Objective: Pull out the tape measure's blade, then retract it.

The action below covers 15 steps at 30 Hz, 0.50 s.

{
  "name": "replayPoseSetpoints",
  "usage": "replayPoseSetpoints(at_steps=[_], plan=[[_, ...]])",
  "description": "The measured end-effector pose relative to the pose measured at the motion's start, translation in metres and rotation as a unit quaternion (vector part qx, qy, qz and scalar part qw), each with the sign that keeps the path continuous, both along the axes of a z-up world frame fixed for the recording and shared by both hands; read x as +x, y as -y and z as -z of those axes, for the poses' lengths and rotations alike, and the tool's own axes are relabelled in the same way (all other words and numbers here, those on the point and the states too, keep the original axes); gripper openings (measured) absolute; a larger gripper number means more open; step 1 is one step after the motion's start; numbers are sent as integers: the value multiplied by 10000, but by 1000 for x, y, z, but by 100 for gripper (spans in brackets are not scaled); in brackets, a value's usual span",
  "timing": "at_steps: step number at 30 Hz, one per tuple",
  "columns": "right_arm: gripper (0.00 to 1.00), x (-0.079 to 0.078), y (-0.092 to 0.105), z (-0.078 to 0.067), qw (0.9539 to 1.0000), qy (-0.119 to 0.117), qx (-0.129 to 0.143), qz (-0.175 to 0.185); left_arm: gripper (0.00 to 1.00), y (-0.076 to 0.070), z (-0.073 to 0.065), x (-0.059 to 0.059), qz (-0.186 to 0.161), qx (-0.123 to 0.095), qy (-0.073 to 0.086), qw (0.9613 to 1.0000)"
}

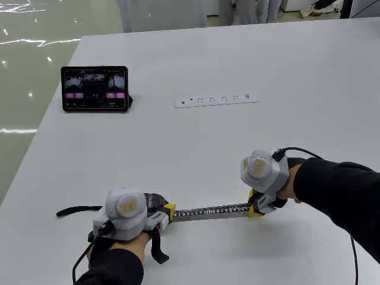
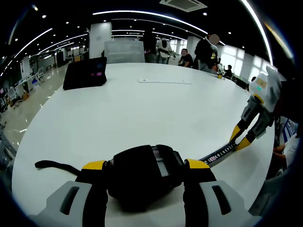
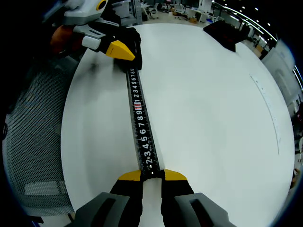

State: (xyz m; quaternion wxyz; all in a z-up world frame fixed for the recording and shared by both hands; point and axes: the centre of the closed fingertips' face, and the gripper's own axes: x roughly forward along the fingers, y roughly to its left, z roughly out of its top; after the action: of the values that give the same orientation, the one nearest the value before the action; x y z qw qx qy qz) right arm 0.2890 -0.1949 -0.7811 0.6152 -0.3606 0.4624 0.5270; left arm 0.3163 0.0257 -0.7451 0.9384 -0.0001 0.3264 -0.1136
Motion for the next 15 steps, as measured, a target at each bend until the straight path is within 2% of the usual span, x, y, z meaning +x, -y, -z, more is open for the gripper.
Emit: replayPoseSetpoints(at_steps=[15], plan=[[11, 0, -5, 0, 9999, 49, 10, -131, 60, 0, 0, 0, 20, 45, 1, 10000]])
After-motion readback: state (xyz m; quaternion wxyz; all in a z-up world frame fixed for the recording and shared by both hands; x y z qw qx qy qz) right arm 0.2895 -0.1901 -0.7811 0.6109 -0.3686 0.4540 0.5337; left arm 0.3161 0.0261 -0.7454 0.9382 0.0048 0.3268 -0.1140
